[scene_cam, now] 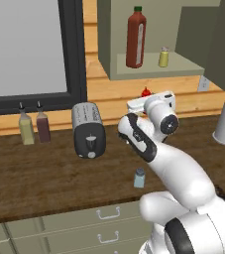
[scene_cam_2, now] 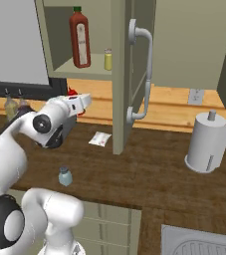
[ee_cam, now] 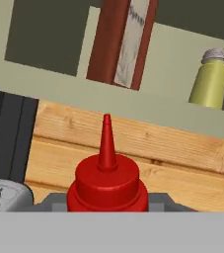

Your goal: Put the shaker and condiment bottle from the counter next to their counterparts in the cabinet.

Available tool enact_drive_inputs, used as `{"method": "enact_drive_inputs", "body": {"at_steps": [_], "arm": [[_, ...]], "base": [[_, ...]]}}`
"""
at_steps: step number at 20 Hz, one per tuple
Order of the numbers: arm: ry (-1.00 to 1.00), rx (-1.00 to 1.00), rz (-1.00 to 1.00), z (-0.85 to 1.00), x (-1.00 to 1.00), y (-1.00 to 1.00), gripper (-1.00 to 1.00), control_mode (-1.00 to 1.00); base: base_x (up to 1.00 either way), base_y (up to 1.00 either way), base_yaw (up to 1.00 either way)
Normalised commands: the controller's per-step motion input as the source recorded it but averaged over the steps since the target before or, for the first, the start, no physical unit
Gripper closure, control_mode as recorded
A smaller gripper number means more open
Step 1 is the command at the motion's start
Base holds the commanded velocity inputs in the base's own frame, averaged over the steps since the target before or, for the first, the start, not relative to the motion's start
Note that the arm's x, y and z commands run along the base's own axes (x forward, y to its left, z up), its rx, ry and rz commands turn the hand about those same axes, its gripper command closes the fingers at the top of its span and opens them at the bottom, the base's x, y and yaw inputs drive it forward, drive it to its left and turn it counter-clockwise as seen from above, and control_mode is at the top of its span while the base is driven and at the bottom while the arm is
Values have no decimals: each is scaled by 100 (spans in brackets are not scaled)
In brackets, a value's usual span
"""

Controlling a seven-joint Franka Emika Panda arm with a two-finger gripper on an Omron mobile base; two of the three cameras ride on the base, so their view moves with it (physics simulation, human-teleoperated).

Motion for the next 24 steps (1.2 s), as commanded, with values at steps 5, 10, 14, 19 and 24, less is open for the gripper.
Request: {"method": "enact_drive_inputs", "body": {"at_steps": [5, 10, 14, 19, 24], "arm": [[5, 30, 1, 100, -59, -13, 100, -100], [22, 16, 3, 99, -53, -10, 100, -100], [4, 0, 0, 15, -8, 0, 100, -100], [-4, 3, 6, 0, 5, 0, 100, -100], [-29, 13, 28, 11, 2, 0, 100, -100]], "base": [[0, 0, 0], [0, 0, 0], [0, 0, 0], [0, 0, 0], [0, 0, 0]]}}
